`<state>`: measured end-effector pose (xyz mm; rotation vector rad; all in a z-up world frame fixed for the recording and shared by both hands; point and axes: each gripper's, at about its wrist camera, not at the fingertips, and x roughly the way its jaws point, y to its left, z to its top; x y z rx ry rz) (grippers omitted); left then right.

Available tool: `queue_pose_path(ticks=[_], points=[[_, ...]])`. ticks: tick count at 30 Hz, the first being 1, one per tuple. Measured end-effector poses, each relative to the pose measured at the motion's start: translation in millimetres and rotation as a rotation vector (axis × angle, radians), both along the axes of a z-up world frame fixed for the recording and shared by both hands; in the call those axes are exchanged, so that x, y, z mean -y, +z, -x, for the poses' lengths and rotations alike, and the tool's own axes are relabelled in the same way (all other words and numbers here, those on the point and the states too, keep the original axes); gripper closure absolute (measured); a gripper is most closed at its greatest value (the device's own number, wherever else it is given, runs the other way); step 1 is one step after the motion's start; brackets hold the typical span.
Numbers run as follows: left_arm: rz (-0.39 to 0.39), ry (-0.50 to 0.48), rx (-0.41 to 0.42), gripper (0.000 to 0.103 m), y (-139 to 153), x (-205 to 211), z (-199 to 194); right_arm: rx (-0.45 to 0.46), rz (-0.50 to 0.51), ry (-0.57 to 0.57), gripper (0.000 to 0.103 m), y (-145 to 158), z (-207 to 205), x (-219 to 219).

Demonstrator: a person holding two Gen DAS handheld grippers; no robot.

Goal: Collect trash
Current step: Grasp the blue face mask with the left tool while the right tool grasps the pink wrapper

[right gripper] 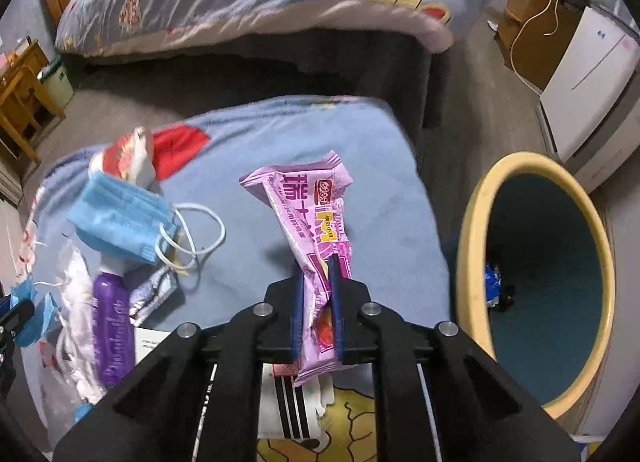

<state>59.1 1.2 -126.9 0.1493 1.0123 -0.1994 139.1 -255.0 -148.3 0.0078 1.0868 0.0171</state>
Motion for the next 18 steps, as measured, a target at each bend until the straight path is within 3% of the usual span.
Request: queue_pose_path(ticks=[5,10,18], points=[[0.042,0.020,0.074,0.087,27,-5,1,0.042,-0.034,-0.018,0.092,26,4,4],[0.063,-0.010,0.164,0.087,57,6,11,0.082,-0.051,-0.030,0.092,48,10,10],[0.107,-0.075,0.260,0.087,93,34,18,0.150,-0.158,-0.100,0.092,83,30,37]])
